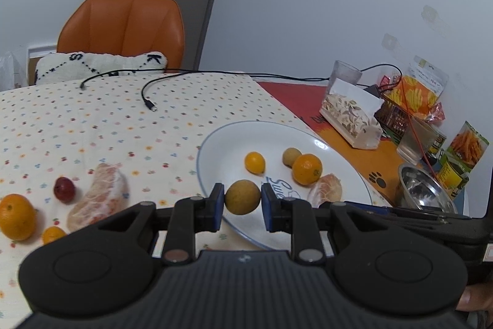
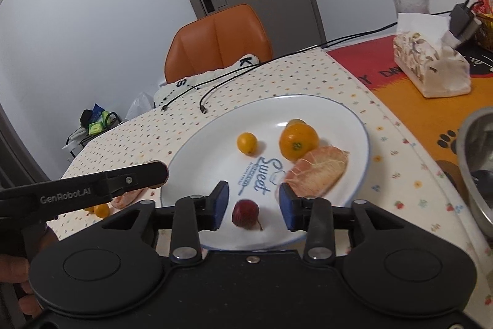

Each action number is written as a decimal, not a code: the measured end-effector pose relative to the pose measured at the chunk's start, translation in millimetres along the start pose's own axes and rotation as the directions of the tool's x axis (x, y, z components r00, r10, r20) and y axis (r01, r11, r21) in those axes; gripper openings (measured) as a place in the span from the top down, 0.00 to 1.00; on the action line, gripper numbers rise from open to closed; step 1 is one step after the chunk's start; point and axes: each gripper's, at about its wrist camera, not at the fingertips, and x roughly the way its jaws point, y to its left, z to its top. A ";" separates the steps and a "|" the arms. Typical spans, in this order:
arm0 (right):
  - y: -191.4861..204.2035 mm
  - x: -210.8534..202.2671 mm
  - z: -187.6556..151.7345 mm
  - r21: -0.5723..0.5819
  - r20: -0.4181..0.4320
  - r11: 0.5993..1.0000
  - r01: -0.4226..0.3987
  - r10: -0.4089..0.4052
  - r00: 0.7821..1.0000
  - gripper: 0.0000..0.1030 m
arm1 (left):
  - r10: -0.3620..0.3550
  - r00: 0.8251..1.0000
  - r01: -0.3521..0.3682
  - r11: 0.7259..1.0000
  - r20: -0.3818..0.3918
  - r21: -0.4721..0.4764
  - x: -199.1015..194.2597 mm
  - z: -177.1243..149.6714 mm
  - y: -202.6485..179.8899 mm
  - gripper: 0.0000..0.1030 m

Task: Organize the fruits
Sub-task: 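Carry the kiwi and red plum in both grippers over the white plate, then open both grippers to set the kiwi and plum on the plate, then move both grippers back toward the remaining fruit on the tablecloth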

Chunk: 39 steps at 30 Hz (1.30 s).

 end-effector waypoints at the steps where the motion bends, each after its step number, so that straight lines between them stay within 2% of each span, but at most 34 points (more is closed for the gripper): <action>1: -1.8 -1.2 -0.6 0.004 0.002 1.000 0.002 -0.002 1.000 0.58 | 0.003 1.000 -0.003 1.000 -0.001 0.001 1.3 -0.2 -1.8 0.77; 7: -7.7 -3.6 -2.5 0.020 0.003 1.000 0.000 0.000 1.000 0.53 | 0.005 1.000 -0.005 1.000 0.005 0.014 -0.3 -0.2 -5.8 0.66; 16: -0.1 -2.1 -6.2 0.013 -0.002 1.000 -0.020 0.020 1.000 0.49 | 0.060 0.998 -0.060 0.998 0.022 0.001 -16.7 -1.0 9.2 0.43; 21: 8.7 -3.4 -5.9 0.000 0.000 1.000 -0.020 0.020 1.000 0.46 | 0.102 0.994 -0.102 0.995 0.029 -0.021 -27.0 -3.7 22.2 0.22; 30: 28.6 -3.7 -4.7 -0.029 0.024 0.999 -0.028 0.029 0.999 0.29 | 0.181 0.983 -0.180 0.983 0.033 -0.036 -46.2 -8.2 43.6 0.15; 39: 48.9 -1.2 -4.1 -0.049 0.035 0.997 -0.064 0.066 0.997 0.28 | 0.229 0.972 -0.227 0.973 0.048 -0.046 -64.6 -10.5 59.2 0.14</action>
